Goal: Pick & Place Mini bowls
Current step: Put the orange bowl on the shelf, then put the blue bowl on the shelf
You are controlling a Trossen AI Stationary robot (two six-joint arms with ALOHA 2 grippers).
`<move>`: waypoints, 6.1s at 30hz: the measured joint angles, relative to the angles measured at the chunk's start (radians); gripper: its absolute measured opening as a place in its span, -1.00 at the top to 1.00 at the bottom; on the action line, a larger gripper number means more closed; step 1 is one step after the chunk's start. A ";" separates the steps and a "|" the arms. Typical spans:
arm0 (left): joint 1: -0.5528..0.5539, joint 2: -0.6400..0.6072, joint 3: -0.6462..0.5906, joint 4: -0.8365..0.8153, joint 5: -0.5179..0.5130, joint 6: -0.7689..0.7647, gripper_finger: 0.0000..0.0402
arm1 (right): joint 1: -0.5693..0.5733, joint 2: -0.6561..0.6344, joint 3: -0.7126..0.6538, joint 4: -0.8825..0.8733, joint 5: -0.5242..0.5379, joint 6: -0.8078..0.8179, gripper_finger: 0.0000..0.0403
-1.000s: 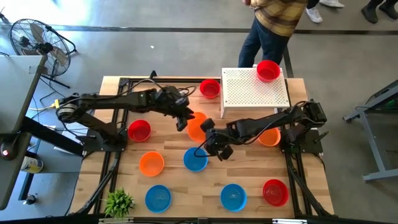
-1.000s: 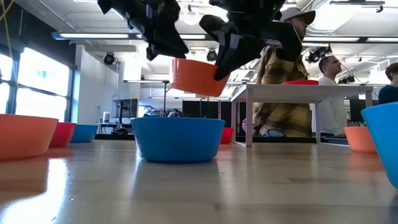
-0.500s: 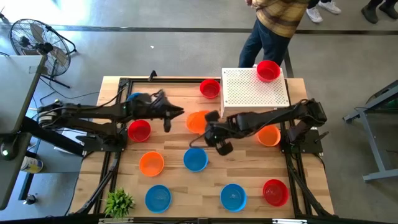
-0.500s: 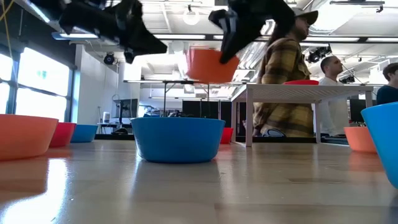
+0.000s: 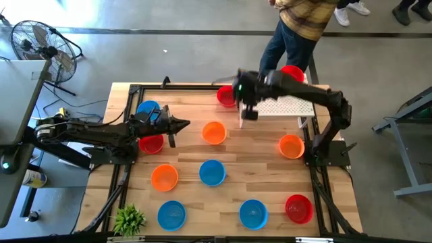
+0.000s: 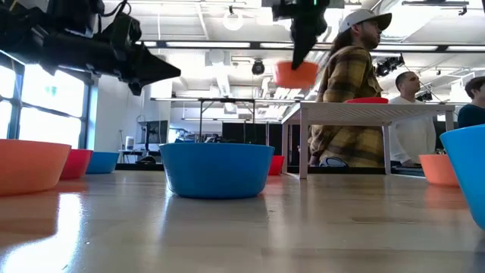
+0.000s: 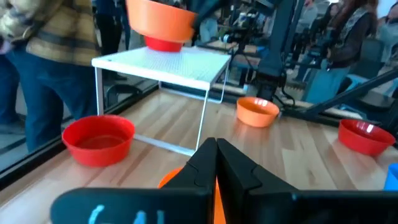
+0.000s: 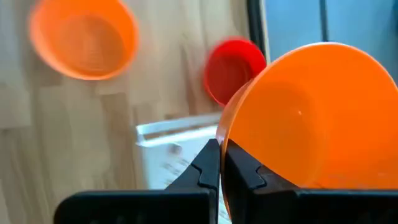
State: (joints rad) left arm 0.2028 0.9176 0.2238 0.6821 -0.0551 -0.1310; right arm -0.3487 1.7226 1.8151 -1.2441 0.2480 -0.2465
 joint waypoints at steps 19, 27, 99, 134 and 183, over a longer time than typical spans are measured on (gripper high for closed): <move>0.000 0.000 -0.002 0.002 0.011 0.022 1.00 | -0.334 0.002 -0.171 0.118 -0.124 -0.069 0.98; 0.000 0.000 -0.002 -0.003 0.011 0.022 1.00 | -0.332 0.002 -0.171 0.132 -0.152 -0.084 0.98; 0.000 0.001 -0.002 -0.011 0.021 0.021 1.00 | 0.463 0.008 -0.557 0.746 -0.158 0.887 0.74; -0.001 0.001 -0.002 -0.035 0.045 0.014 1.00 | 0.441 0.060 -0.562 0.460 -0.091 0.920 0.97; -0.001 0.001 -0.002 -0.038 0.044 0.022 1.00 | 0.678 -0.112 -0.778 0.431 0.011 0.921 -0.08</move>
State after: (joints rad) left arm 0.2020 0.9188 0.2214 0.6437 -0.0112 -0.1089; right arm 0.3293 1.6108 1.0371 -0.8134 0.2587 0.6741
